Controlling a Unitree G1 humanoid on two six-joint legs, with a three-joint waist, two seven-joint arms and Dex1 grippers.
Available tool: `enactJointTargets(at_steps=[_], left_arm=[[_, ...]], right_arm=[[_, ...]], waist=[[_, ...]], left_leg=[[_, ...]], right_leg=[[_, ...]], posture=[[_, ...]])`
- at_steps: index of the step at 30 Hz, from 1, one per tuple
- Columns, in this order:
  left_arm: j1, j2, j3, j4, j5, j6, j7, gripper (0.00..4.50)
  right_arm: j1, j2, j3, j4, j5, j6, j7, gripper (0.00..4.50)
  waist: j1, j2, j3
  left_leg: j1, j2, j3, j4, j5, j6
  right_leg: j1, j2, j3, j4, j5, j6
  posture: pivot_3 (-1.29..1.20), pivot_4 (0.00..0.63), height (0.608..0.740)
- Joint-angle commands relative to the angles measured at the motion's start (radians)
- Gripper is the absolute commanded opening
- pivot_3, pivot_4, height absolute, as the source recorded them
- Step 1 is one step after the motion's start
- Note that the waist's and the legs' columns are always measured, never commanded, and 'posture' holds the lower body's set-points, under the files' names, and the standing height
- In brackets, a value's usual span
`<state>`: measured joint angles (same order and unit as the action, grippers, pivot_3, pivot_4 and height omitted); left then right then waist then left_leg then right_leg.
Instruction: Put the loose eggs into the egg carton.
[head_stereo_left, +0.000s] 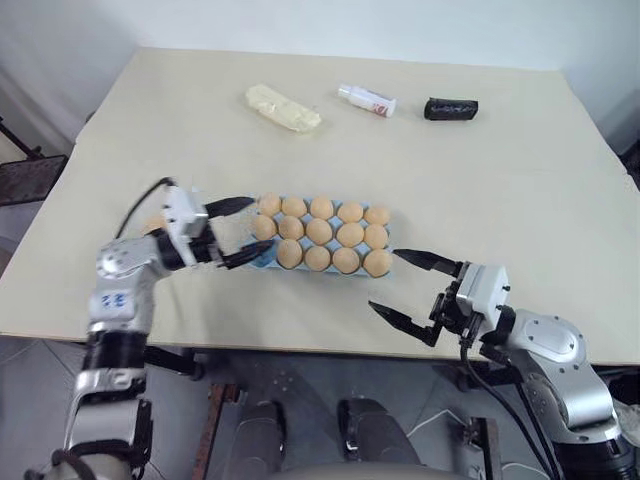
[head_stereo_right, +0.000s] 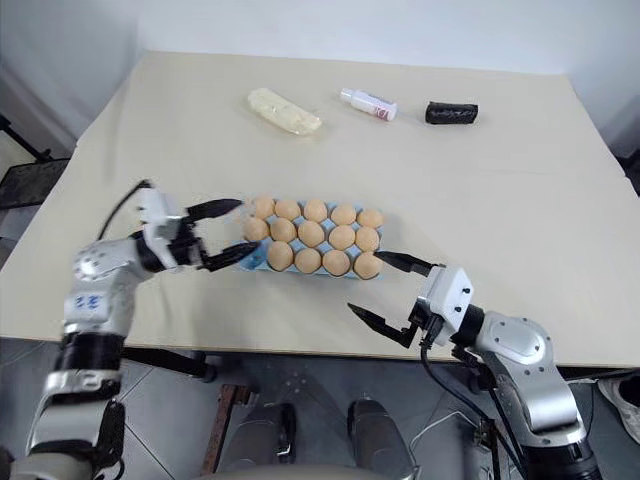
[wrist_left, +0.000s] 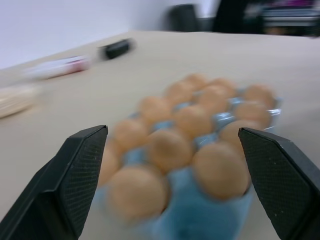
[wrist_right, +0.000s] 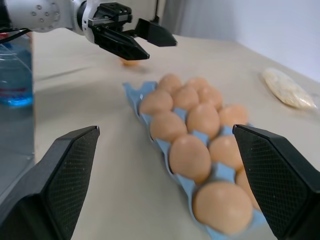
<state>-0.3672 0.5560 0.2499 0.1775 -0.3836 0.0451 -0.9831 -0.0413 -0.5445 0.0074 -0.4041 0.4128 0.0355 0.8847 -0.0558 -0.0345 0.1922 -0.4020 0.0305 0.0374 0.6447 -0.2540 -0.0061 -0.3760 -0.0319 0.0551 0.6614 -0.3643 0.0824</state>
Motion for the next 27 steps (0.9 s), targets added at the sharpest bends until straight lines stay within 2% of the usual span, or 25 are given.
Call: enactJointTargets(at_steps=[1, 9, 14, 21, 27], left_arm=[[0.123, 0.024, 0.147, -0.120, -0.023, 0.005, 0.131, 4.45], [0.502, -0.088, 0.382, -0.279, -0.031, 0.005, 0.388, 4.45], [0.570, -0.126, 0.386, -0.332, -0.051, 0.039, 0.453, 4.45], [0.431, -0.103, 0.308, -0.274, -0.020, 0.061, 0.511, 4.45], [0.156, -0.067, 0.178, -0.054, 0.051, 0.084, 0.538, 4.45]], right_arm=[[-0.043, 0.019, 0.022, 0.018, 0.026, -0.019, 0.032, 4.50], [-0.146, 0.049, 0.067, 0.123, 0.029, -0.039, 0.110, 4.50], [-0.160, 0.058, 0.068, 0.146, 0.025, -0.047, 0.130, 4.50], [-0.169, 0.063, 0.067, 0.148, 0.018, -0.045, 0.127, 4.50], [-0.160, 0.066, 0.065, 0.123, 0.004, -0.037, 0.092, 4.50]], waist=[[0.001, 0.000, 0.000], [0.004, 0.000, 0.000], [0.018, 0.000, 0.000], [0.026, 0.000, 0.000], [0.028, 0.000, 0.000]], left_leg=[[0.000, 0.000, 0.000, 0.000, 0.000, 0.000], [0.000, -0.002, 0.000, -0.003, -0.002, -0.001], [0.000, -0.003, 0.000, -0.011, -0.001, -0.003], [0.000, -0.003, 0.000, -0.013, 0.000, -0.004], [-0.001, -0.003, 0.000, -0.014, 0.003, 0.001]], right_leg=[[0.000, 0.000, 0.000, 0.000, 0.000, 0.000], [0.000, -0.005, -0.002, -0.004, 0.000, 0.000], [0.000, -0.009, -0.005, -0.008, -0.001, -0.001], [0.000, -0.010, -0.009, -0.009, -0.002, -0.004], [0.000, -0.010, -0.012, -0.008, -0.002, -0.004]], posture=[[0.00, 0.150, 0.740], [0.00, 0.150, 0.740], [0.00, 0.150, 0.740], [0.00, 0.150, 0.740], [0.00, 0.150, 0.740]])
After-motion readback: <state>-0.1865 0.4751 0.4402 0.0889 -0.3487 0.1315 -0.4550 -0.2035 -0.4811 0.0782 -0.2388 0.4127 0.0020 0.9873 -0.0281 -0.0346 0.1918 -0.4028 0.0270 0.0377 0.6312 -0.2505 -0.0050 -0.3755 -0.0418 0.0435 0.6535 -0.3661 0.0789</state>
